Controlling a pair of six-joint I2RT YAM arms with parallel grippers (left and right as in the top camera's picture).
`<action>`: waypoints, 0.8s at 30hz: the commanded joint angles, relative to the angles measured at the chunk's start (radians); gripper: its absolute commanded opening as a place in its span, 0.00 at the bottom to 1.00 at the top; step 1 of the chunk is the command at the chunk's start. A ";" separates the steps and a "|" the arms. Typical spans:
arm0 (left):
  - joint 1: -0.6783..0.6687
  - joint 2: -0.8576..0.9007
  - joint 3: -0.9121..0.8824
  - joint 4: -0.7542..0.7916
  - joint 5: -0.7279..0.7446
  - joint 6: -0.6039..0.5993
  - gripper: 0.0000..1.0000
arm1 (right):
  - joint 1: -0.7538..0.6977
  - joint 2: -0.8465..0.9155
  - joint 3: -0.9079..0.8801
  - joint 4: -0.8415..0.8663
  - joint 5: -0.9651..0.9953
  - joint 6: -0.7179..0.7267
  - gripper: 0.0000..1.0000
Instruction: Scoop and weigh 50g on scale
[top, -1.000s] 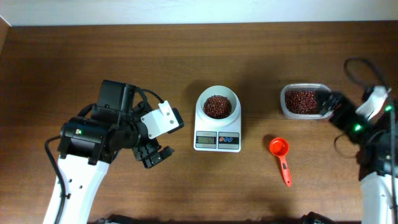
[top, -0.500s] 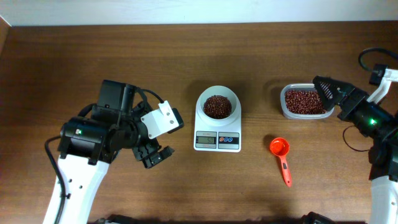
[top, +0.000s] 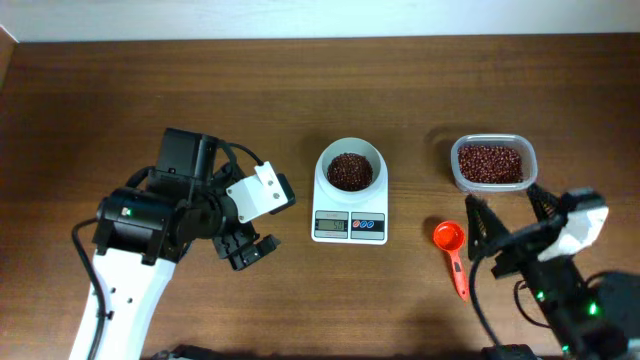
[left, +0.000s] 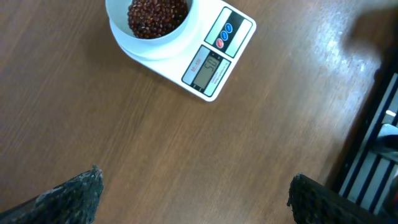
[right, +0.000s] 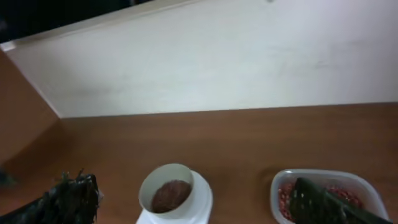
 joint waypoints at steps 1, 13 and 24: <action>0.003 0.002 0.005 0.001 0.014 0.012 0.99 | 0.007 -0.175 -0.169 0.093 0.048 -0.080 0.99; 0.003 0.002 0.005 0.001 0.014 0.012 0.99 | 0.006 -0.422 -0.627 0.504 0.142 -0.245 0.99; 0.003 0.002 0.005 0.001 0.014 0.012 0.99 | 0.028 -0.422 -0.787 0.590 0.197 -0.290 0.99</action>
